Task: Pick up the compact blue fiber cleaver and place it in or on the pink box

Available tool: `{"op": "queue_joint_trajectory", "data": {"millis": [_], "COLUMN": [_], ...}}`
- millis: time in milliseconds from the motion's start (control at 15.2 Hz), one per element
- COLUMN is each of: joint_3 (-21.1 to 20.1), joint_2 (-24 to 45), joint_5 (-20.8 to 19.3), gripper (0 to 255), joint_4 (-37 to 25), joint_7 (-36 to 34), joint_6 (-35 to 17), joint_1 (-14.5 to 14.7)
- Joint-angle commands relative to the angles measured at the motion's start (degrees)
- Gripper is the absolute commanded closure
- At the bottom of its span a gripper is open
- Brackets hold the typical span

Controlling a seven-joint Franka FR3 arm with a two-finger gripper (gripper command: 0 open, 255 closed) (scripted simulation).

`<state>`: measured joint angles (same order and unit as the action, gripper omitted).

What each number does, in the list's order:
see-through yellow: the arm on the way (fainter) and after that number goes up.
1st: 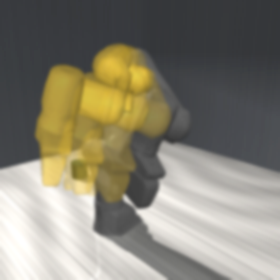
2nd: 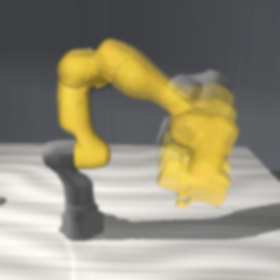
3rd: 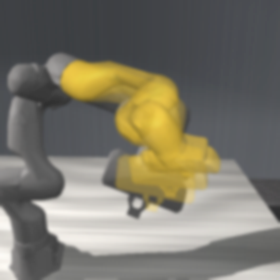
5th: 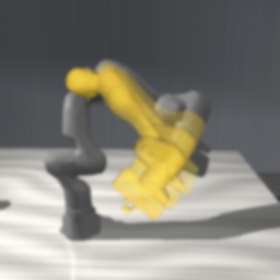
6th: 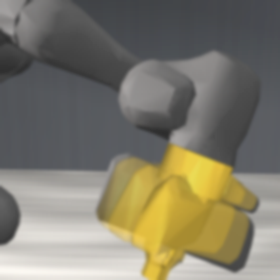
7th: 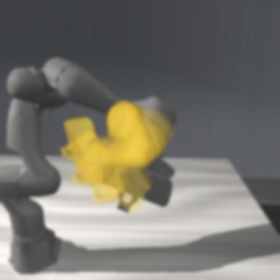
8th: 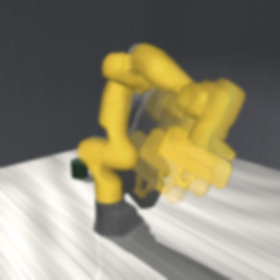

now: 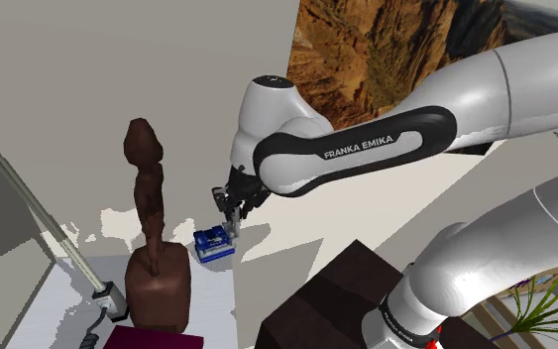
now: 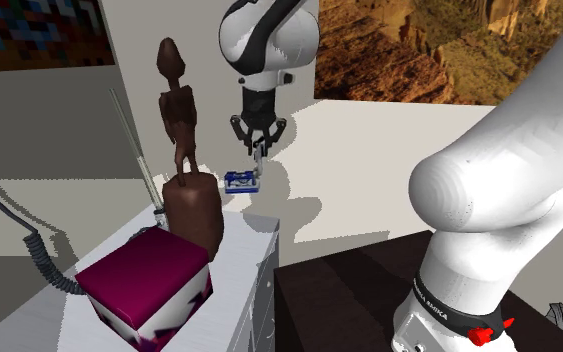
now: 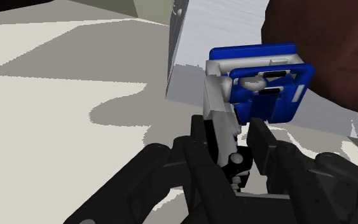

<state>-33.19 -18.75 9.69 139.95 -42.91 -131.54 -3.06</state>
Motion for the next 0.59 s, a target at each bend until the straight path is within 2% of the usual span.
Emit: {"op": "queue_joint_trajectory", "data": {"millis": [0,66,528], "joint_3": [0.4,0.4,-6.5], "joint_2": [-0.8,-0.8,-2.0], "joint_5": [0.2,0.2,1.4], "gripper": [255,255,255], "joint_4": [-0.9,-0.9,-3.8], "joint_7": [0.3,0.3,-9.7], "joint_6": [1.7,1.7,4.8], "joint_1": [0.1,0.1,3.7]}}
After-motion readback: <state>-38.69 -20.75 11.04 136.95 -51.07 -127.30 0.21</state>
